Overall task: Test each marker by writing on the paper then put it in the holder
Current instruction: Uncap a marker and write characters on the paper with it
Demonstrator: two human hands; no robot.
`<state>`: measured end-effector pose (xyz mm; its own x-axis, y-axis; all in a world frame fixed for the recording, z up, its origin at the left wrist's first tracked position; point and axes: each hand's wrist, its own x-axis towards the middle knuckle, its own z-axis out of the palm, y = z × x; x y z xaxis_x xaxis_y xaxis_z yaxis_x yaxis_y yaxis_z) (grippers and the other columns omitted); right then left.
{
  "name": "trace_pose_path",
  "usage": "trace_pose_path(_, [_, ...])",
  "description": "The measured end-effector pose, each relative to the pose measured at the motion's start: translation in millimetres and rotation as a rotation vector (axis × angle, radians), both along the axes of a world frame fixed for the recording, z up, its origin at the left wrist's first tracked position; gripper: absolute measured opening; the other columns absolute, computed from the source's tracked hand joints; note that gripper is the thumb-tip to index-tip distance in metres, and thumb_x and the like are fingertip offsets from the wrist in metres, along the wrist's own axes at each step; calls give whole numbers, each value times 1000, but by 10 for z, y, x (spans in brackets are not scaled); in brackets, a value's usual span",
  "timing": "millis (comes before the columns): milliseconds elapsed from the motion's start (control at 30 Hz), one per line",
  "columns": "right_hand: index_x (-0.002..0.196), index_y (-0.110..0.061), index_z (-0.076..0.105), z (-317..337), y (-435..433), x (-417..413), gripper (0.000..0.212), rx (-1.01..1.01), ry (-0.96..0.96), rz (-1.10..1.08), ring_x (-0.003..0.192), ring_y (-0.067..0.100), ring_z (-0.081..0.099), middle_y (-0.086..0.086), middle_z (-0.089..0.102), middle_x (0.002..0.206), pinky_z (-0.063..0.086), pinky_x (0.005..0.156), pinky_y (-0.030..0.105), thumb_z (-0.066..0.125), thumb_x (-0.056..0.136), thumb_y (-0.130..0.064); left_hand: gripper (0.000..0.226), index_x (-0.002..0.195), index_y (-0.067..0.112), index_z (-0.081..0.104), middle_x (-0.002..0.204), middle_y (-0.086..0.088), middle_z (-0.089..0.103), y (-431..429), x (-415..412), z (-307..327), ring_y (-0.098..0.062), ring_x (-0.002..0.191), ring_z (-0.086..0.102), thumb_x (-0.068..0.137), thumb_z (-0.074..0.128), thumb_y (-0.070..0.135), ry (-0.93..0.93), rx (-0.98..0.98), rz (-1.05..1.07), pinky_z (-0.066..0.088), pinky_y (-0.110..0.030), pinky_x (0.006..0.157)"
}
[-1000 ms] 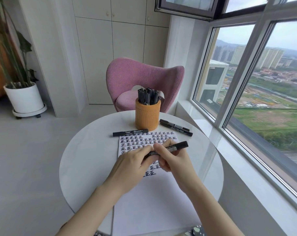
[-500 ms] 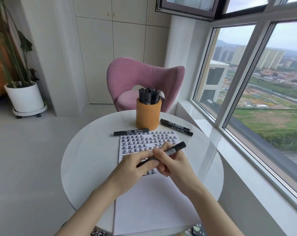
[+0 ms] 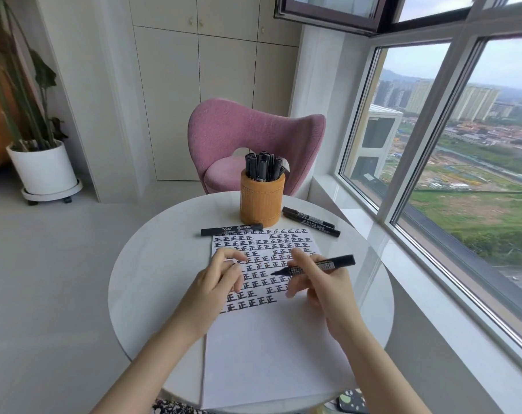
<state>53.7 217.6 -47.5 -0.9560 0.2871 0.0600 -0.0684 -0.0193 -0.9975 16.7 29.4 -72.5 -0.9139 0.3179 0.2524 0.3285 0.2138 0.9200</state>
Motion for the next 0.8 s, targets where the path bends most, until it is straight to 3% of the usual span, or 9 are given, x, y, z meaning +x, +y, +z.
trace_pose_path(100, [60,-11,46,-59,-51,-16,43,185,-5,-74,40,13,38,8,47,47,32,45,21,74,81,-35,5,100,20,49,69,-1,61,12,26,-17,-3,52,45,95,51,22,35,-21,25,34,-13,55])
trace_pose_path(233, [61,-11,44,-144,-82,-80,39,299,-2,-143,47,13,32,2,39,50,28,52,28,72,81,-28,6,96,10,51,73,-5,65,32,37,0,0,54,50,93,54,14,27,8,44,37,-9,56])
trace_pose_path(433, [62,-11,38,-172,-80,-65,29,316,-33,-202,52,12,25,-2,30,52,22,50,28,61,79,-10,2,93,17,53,70,4,66,24,2,-57,-4,49,43,93,55,17,3,40,68,37,-20,51])
trace_pose_path(800, [63,-9,38,-177,-107,-57,29,367,-14,-199,53,12,25,-1,29,55,22,49,26,61,81,-12,4,92,15,54,69,0,67,21,-15,-87,-4,48,43,92,56,18,-5,42,62,35,-19,52])
